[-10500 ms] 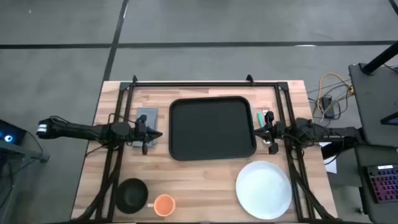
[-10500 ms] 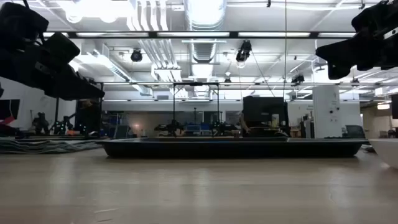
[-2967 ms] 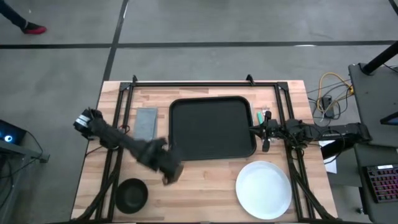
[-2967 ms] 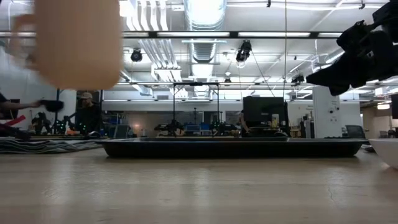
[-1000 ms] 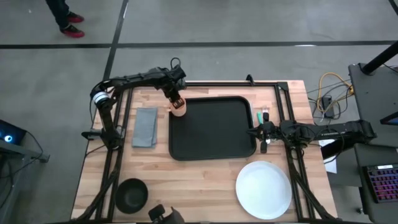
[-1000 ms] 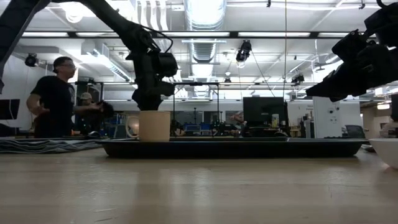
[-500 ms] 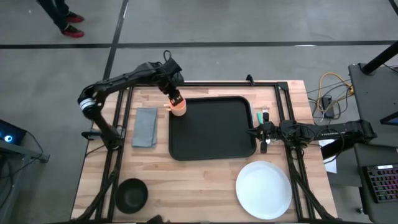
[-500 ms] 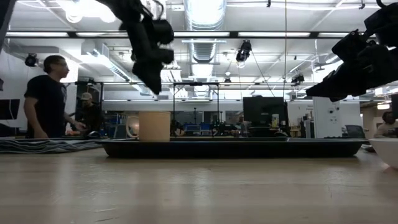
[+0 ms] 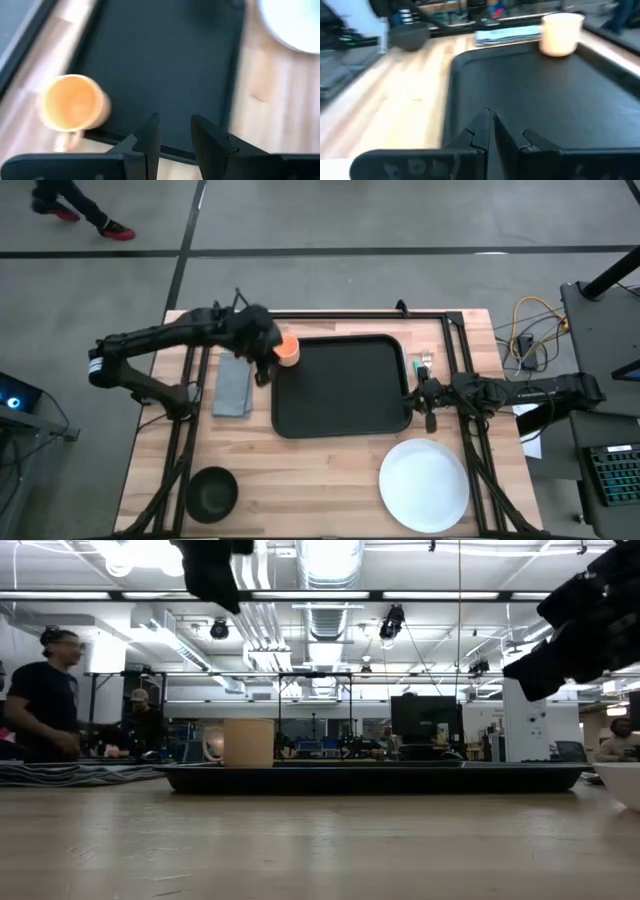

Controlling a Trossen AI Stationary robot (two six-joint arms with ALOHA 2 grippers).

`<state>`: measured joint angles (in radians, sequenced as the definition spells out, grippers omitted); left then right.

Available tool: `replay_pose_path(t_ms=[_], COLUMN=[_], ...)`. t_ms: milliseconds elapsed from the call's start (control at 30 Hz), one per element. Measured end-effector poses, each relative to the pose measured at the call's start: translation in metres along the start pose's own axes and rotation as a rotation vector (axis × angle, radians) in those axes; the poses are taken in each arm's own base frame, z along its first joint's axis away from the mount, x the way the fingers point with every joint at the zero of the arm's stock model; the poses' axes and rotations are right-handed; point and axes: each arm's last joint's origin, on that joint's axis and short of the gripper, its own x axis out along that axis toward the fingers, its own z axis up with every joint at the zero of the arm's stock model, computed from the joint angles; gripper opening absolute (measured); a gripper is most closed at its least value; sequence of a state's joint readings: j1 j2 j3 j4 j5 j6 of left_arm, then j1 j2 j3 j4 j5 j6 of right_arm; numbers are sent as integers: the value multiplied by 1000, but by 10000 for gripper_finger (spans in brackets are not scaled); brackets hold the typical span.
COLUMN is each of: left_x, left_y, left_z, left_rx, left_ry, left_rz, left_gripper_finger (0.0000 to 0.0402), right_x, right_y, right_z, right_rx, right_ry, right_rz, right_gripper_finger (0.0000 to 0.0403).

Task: Set up tray
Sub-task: Put the white plate on the black tray to the bottom right of the orange mug

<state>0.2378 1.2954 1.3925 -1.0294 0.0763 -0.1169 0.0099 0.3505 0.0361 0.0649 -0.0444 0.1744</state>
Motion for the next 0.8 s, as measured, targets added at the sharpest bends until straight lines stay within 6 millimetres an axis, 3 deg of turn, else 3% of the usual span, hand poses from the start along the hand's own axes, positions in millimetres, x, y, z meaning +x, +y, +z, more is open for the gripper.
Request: replay_pose_path(t_ms=[233, 400, 500, 633, 800], left_x=[3, 10, 19, 33, 55], left_y=[-62, -92, -101, -103, -95], left_z=[-24, -48, -64, -89, -123], left_rx=[118, 233, 242, 205, 154], left_ry=[-2, -70, -135, -186, -171], left_rz=[-136, -158, -204, -267, -292], left_gripper_finger=[89, 89, 89, 89, 89], right_x=[-4, 0, 1, 6, 12], right_y=[23, 48, 60, 75, 93], right_z=[41, 76, 82, 76, 67], right_rx=[11, 22, 71, 138, 215], right_ry=[134, 239, 438, 688, 827], right_rz=[81, 145, 50, -97, -175], right_gripper_finger=[50, 79, 91, 110, 144])
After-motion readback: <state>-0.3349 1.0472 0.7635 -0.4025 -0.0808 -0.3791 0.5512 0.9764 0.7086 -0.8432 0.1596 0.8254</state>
